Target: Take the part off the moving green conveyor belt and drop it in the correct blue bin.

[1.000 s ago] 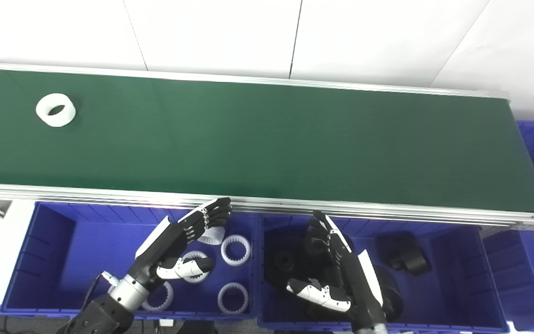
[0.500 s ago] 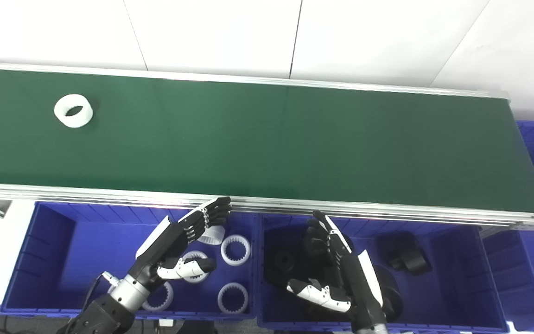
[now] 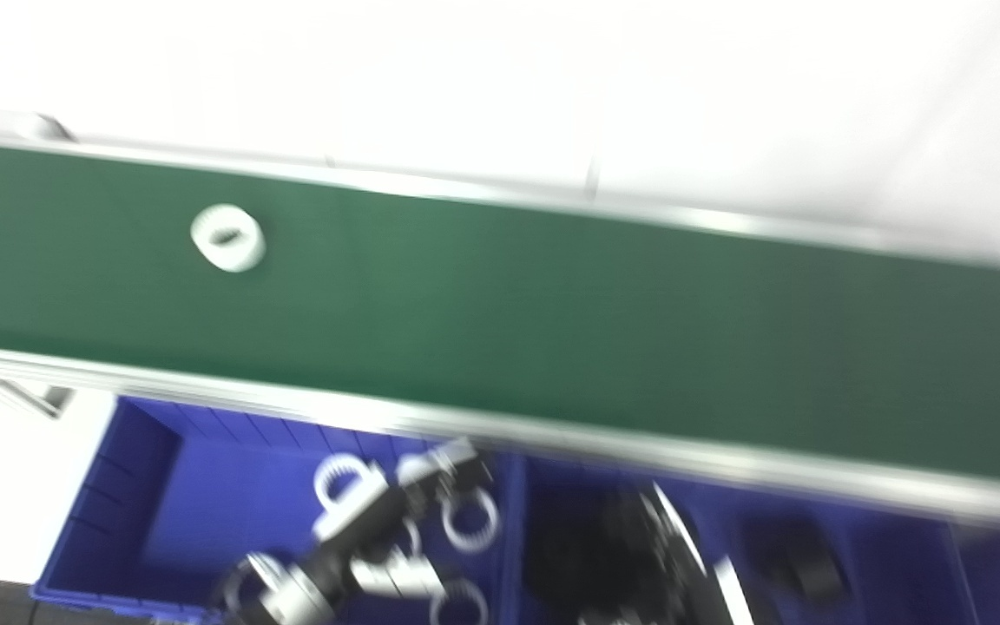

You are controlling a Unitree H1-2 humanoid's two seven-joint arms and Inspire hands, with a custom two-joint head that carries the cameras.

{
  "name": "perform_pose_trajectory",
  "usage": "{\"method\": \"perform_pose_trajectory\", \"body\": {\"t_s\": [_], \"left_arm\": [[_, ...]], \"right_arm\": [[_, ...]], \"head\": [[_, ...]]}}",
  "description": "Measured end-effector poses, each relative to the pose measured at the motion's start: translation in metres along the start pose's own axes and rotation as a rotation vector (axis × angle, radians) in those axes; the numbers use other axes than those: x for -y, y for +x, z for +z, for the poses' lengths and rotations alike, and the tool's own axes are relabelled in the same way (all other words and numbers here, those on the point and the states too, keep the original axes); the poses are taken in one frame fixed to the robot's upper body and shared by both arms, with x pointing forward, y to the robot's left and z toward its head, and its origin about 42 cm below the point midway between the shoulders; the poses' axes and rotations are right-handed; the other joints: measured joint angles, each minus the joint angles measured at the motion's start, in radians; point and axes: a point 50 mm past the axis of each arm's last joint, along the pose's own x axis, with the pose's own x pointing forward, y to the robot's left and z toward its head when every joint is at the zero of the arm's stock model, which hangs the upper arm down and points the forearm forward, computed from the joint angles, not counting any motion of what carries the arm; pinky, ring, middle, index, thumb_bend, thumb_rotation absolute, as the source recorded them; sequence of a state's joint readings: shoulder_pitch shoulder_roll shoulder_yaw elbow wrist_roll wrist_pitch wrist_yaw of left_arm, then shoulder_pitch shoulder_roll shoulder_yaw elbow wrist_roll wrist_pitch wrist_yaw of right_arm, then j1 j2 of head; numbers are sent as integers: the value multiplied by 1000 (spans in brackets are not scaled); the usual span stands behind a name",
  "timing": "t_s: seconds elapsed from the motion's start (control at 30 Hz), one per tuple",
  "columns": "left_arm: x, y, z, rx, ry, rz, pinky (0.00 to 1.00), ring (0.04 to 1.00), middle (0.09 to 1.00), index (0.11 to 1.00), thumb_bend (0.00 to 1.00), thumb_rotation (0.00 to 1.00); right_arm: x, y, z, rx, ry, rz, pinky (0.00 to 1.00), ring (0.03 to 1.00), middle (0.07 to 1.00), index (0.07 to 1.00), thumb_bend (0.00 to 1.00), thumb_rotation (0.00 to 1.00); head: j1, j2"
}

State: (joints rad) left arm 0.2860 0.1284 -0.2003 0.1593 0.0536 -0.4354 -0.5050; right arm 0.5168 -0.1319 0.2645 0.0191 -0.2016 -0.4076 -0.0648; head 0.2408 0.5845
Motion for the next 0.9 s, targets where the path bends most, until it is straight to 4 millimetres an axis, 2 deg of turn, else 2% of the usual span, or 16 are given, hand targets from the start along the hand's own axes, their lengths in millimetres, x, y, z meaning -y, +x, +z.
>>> {"method": "perform_pose_trajectory", "body": {"t_s": [0.1,0.3,0.37,0.47,0.67,0.77,0.9], "left_arm": [[-1,6,1,-1,22,25,805,864,890,873,770,553],[-8,6,2,3,40,81,799,856,885,875,735,562],[-11,5,3,3,48,97,804,857,883,872,731,561],[-18,3,7,24,40,134,760,830,868,860,739,559],[-24,12,33,134,29,199,765,827,872,858,763,603],[-25,22,47,191,36,217,811,859,891,880,720,617],[-35,37,67,269,77,212,813,864,903,893,701,641]], "right_arm": [[-1,6,-2,2,5,1,838,893,913,969,765,439],[-3,5,-2,0,6,3,781,877,902,967,762,451],[-3,6,-2,1,8,3,788,875,901,967,764,453],[-5,7,-2,3,11,4,797,864,899,961,761,442],[-5,8,-1,6,12,4,801,866,902,959,750,428],[-4,8,-1,9,10,2,797,863,899,963,752,446],[-3,12,0,17,6,-10,798,865,897,963,754,466]], "head": [[2,-3],[-18,-11],[-21,-8],[-25,-2],[-12,24],[-3,38],[-3,44]]}}
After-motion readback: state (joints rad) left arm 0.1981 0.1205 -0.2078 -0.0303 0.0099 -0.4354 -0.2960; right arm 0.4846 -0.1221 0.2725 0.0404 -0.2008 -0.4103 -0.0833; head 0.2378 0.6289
